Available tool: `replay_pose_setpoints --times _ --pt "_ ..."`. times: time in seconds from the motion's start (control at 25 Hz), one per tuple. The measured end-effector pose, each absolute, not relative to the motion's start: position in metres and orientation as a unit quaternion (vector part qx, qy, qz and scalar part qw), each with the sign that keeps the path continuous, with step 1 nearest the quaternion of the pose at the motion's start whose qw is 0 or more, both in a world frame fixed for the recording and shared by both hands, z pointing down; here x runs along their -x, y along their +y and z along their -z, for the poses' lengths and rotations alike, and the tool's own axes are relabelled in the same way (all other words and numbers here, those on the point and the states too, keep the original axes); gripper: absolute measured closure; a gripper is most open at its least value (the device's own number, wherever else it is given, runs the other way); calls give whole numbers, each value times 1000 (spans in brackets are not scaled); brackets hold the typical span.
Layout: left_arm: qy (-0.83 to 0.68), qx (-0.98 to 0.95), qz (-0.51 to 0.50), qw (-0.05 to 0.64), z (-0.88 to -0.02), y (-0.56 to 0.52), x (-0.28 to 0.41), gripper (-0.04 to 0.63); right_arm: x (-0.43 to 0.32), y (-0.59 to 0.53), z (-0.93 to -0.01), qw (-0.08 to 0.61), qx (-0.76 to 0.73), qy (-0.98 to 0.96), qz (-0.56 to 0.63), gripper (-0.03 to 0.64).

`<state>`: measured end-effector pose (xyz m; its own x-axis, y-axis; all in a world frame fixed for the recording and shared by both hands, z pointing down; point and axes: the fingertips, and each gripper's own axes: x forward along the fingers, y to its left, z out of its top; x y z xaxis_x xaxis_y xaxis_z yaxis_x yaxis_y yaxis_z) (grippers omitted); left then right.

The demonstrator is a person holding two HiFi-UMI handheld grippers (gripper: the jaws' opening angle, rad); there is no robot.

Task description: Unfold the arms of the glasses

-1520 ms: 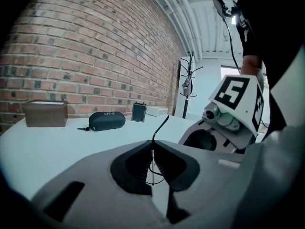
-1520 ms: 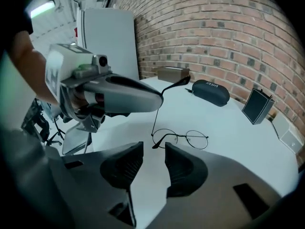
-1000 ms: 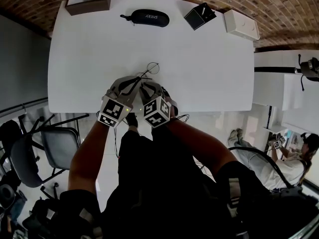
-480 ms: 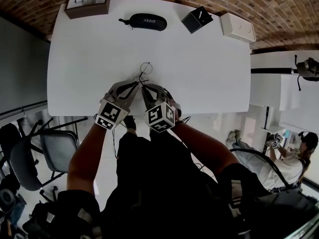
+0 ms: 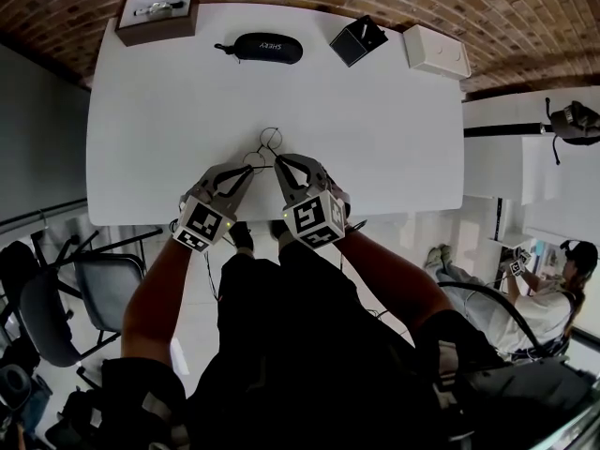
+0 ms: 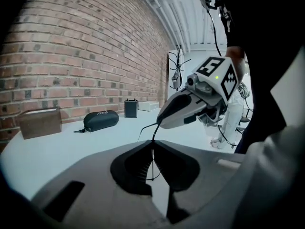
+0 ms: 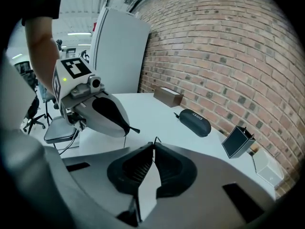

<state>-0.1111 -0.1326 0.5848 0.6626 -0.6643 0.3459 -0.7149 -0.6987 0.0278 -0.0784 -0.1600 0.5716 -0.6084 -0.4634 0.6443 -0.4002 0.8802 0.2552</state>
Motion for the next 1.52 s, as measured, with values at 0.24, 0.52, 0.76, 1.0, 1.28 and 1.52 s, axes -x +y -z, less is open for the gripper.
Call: replay_pose_setpoints --times 0.24,0.52,0.76,1.0,1.28,1.52 --pt "-362 -912 -178 67 -585 -131 109 574 64 -171 -561 341 -260 -903 -20 600" --pt "-336 -913 -225 50 -596 -128 112 574 43 -195 -551 305 -294 -902 -88 601" --pt "-302 -915 -265 19 -595 -130 112 574 22 -205 -555 285 -319 -891 -150 601" --pt "-276 -915 -295 -1 -595 -135 108 573 22 -206 -553 268 -319 -889 -190 601" --pt "-253 -913 -321 -17 -595 -136 108 572 19 -208 -552 243 -321 -879 -255 601" --pt "-230 -909 -344 -45 -594 -132 101 574 10 -201 -556 239 -315 -878 -271 601"
